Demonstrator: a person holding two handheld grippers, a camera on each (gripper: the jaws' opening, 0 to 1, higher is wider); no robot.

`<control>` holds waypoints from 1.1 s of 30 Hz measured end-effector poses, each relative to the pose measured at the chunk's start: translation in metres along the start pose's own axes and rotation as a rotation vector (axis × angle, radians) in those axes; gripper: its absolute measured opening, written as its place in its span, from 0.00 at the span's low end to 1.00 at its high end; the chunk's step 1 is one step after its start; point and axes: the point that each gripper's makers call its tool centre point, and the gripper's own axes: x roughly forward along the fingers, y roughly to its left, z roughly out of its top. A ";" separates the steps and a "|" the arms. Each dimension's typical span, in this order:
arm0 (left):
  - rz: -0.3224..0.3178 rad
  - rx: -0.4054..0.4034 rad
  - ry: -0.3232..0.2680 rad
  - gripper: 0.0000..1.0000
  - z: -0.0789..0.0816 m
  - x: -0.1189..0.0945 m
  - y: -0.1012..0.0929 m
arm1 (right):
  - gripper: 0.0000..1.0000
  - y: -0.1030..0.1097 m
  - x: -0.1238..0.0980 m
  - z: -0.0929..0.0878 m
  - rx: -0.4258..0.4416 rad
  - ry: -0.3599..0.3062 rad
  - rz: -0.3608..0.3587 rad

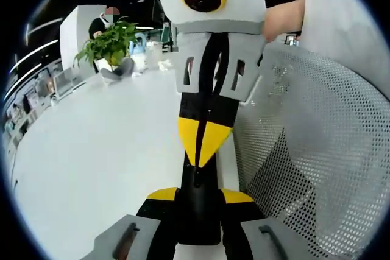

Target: Press the specified remote control buttons in sequence, fully releasing each button before pressing the next.

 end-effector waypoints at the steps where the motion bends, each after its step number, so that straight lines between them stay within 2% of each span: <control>1: 0.000 0.000 0.000 0.25 0.000 0.000 0.000 | 0.00 0.000 0.000 0.000 -0.002 0.001 0.000; 7: 0.000 0.000 0.000 0.25 0.000 0.000 0.000 | 0.00 0.004 0.004 0.000 -0.042 0.020 0.008; 15: 0.000 -0.001 0.000 0.25 0.000 0.000 0.000 | 0.00 -0.001 0.004 -0.001 -0.056 0.029 -0.014; 22: 0.000 0.000 0.001 0.25 0.000 0.000 0.000 | 0.00 -0.001 0.005 -0.001 -0.069 0.051 0.003; 27: -0.001 0.000 0.001 0.25 0.000 0.000 0.000 | 0.00 0.001 0.006 -0.002 -0.168 0.094 -0.004; 31: -0.001 0.001 0.002 0.25 0.000 0.000 0.000 | 0.00 0.002 0.008 -0.002 -0.203 0.113 -0.026; 33: -0.003 0.002 0.002 0.25 0.000 0.000 0.000 | 0.00 0.001 0.008 -0.002 -0.247 0.131 -0.036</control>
